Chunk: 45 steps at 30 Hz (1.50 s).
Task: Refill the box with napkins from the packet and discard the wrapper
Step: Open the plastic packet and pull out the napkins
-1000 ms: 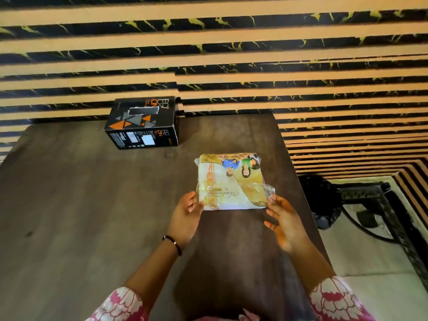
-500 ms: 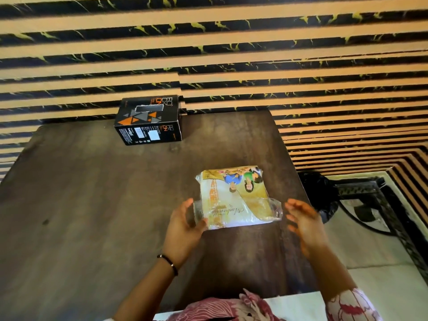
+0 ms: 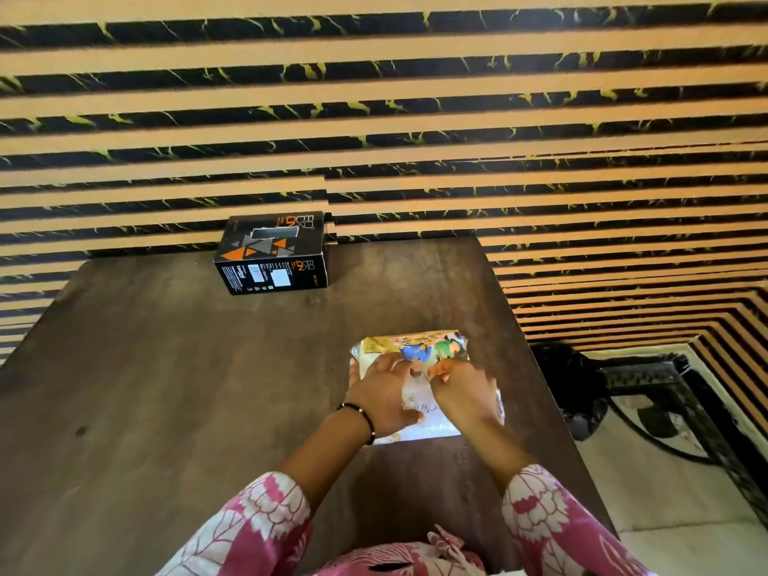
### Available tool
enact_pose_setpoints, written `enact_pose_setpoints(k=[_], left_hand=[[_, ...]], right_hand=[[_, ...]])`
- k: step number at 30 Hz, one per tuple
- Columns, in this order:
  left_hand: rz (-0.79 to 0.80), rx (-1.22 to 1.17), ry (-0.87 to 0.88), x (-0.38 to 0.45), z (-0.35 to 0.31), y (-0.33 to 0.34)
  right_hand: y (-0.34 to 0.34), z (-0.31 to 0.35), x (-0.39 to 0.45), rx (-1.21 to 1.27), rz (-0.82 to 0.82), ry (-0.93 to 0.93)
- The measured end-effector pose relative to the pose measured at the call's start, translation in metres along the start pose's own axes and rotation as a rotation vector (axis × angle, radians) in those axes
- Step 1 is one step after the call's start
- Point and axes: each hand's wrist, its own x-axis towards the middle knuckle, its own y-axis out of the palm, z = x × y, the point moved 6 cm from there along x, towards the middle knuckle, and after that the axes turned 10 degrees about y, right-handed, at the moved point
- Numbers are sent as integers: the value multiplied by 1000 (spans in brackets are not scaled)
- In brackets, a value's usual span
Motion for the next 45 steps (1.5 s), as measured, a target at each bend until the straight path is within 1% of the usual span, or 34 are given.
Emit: enact_pose_setpoints(k=[4,7,10,15,22,27,33,36,45], left_hand=[[82,57,-13,3,5,6],[111,38,-18,3,9,8],[103,20,-19,3,10,8],[93,19,-17,4,11,10],[97,28,-9,5,12,13],[99,37,-15,6,14,15],[91,37,-21,7,14,16],[87,33,-24,7,13,15],[74,44,-17,7,13,16]], right_hand=[[7,10,0,-155,-9,6],[9,14,1,-191,12,39],[9,13,4,-181,47,68],[14,12,11,-110,50,131],[16,2,15,6,59,104],[17,-2,18,37,52,95],[19,3,19,-53,48,64],[22,3,22,-49,35,68],[25,-3,26,-23,38,-15]])
